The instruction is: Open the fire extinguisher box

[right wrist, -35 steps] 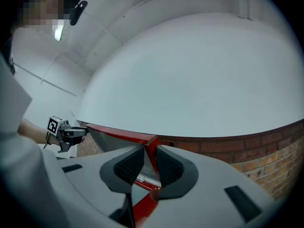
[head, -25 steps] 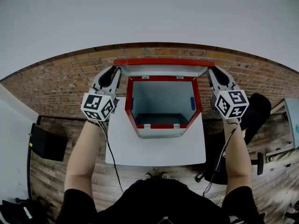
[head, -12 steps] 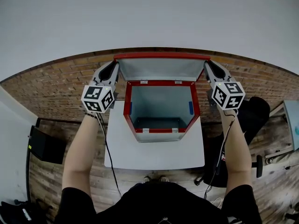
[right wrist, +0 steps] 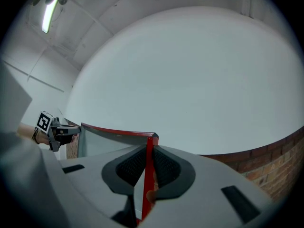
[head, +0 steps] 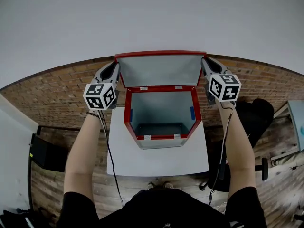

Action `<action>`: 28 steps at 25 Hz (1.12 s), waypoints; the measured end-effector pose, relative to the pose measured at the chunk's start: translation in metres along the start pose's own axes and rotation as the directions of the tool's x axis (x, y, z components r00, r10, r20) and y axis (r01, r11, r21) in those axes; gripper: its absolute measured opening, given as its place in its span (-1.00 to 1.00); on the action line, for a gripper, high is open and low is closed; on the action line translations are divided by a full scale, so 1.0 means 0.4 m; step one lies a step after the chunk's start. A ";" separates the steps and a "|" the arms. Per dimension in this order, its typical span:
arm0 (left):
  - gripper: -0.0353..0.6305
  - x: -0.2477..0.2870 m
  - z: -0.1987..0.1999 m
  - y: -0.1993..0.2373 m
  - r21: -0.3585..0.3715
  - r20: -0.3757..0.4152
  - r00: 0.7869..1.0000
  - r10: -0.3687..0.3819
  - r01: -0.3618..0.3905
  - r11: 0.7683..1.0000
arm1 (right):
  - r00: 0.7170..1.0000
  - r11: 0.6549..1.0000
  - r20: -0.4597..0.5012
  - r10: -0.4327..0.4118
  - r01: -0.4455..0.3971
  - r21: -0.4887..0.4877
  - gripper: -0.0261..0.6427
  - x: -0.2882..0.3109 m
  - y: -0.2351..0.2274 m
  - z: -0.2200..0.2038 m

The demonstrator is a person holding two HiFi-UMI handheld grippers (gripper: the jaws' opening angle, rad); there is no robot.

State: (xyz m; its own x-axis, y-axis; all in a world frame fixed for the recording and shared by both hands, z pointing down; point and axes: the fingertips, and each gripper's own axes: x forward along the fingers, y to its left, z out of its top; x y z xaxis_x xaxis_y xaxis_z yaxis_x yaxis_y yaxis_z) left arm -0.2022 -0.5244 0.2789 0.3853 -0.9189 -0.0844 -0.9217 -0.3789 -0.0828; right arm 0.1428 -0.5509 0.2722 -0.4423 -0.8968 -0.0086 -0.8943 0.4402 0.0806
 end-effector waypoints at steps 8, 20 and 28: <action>-0.62 0.039 -0.008 0.016 -0.005 -0.028 0.999 0.036 -0.036 0.999 | 1.000 1.000 -0.013 -0.023 0.023 0.012 -0.75 0.038 -0.016 -0.005; -0.52 0.043 -0.005 0.015 0.032 -0.053 0.998 0.027 -0.025 0.999 | 1.000 1.000 0.011 -0.019 0.019 -0.006 -0.75 0.036 -0.018 0.005; -0.39 -0.030 0.030 0.031 0.037 0.009 0.999 0.043 -0.044 0.998 | 0.995 0.998 0.089 -0.052 0.050 0.031 -0.75 -0.053 -0.036 0.063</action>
State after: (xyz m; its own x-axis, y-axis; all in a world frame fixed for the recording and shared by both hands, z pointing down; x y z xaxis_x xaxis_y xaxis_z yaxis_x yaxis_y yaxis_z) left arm -0.2176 -0.5168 0.2671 0.3454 -0.9335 -0.0966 -0.9354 -0.3342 -0.1155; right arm 0.1634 -0.5372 0.2462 -0.3992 -0.9112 -0.1016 -0.9168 0.3962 0.0494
